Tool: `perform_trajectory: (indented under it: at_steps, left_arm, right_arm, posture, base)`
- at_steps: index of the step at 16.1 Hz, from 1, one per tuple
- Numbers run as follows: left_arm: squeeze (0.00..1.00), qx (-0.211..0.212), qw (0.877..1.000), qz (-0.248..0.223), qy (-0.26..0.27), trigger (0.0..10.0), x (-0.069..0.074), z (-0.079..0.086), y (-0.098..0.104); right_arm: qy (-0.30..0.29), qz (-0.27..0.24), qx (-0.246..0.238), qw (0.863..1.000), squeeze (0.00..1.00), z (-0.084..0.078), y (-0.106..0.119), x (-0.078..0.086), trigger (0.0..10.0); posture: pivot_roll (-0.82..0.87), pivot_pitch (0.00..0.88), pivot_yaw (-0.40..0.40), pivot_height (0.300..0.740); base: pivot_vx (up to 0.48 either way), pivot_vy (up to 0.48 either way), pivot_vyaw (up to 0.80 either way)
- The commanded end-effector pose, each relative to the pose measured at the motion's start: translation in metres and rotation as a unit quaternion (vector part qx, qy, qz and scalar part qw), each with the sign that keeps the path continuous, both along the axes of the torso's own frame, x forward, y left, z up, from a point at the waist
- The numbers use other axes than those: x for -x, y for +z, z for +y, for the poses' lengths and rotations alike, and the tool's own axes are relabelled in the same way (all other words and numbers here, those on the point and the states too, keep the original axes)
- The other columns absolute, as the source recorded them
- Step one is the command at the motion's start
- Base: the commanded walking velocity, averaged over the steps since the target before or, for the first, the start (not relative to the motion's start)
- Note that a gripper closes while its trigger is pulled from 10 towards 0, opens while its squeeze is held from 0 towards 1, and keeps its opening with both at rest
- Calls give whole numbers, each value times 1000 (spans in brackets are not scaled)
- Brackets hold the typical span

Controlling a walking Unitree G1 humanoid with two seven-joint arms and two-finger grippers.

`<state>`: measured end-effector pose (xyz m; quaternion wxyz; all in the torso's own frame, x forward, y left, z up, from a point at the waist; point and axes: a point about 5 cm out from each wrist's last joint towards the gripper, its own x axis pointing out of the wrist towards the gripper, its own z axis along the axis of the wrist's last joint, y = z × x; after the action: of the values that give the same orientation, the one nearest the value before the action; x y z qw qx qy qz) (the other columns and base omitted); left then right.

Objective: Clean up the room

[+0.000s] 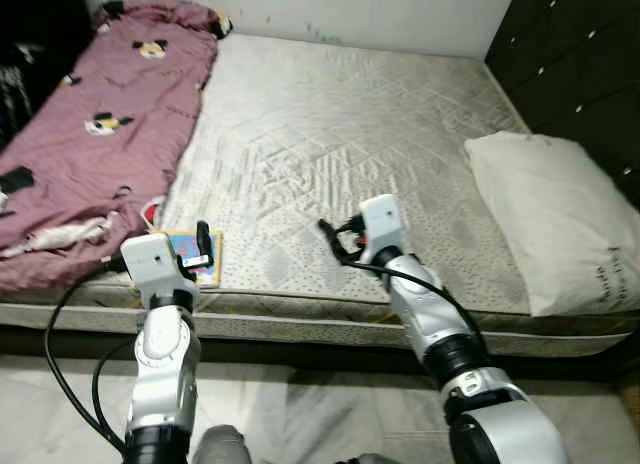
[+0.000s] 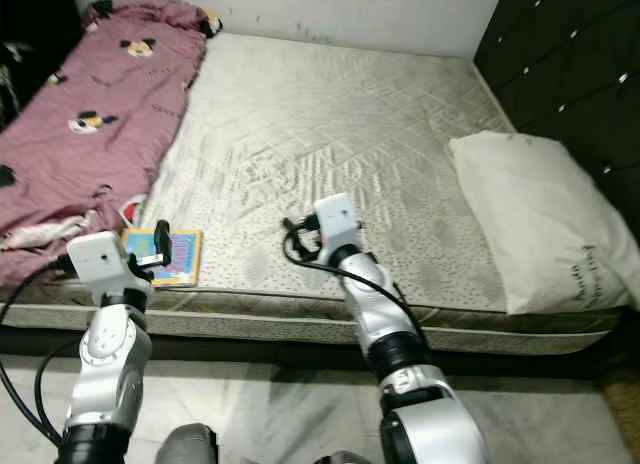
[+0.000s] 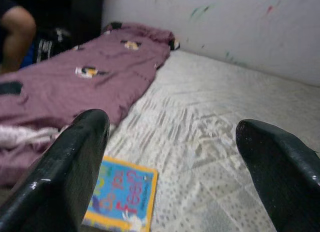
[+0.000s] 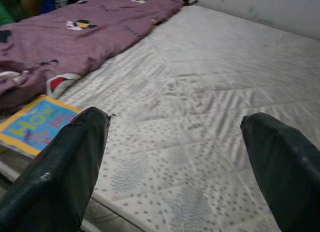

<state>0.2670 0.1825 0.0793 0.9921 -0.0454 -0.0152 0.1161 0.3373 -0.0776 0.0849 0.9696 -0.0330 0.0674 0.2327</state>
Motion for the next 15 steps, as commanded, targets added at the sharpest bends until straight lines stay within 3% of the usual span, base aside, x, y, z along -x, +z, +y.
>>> perform_trajectory:
  at_steps: [1, 5, 7, 11, 14, 15]
  left_arm:
    - [0, -2, 1000, -9, 15, 10000, 4, 4, 2]
    - [0, -5, 999, -6, 43, 10000, 18, 13, -2]
    - [0, -5, 999, -3, 36, 10000, 16, 11, -3]
    - [0, -2, 999, 0, -47, 10000, -10, -15, 2]
    - [0, -7, 993, 3, -121, 10000, -26, -40, 4]
    - [0, -7, 992, 2, -129, 10000, -28, -43, 5]
  right_arm:
    - [17, 4, 9, 1000, 0, 4, 2, -2, 10000]
    - [56, 9, 12, 998, 0, 25, 0, 1, 10000]
    - [47, -8, 2, 999, 0, 25, 7, -2, 10000]
    - [-43, -31, -18, 998, 0, -19, 9, -4, 10000]
    - [-118, -39, -6, 992, 0, -49, 0, 9, 10000]
    - [-131, -51, 10, 990, 0, -52, -1, 12, 10000]
  posture:
    - [155, 0, -158, 740]
    - [216, 0, -199, 740]
    - [168, 0, -152, 740]
    - [5, 0, -14, 740]
    - [-122, 0, 90, 740]
    - [-137, 0, 103, 740]
  base:
    - [0, 0, 0]
    - [0, 0, 0]
    - [0, 0, 0]
    - [0, 0, 0]
    - [0, 0, 0]
    - [0, 0, 0]
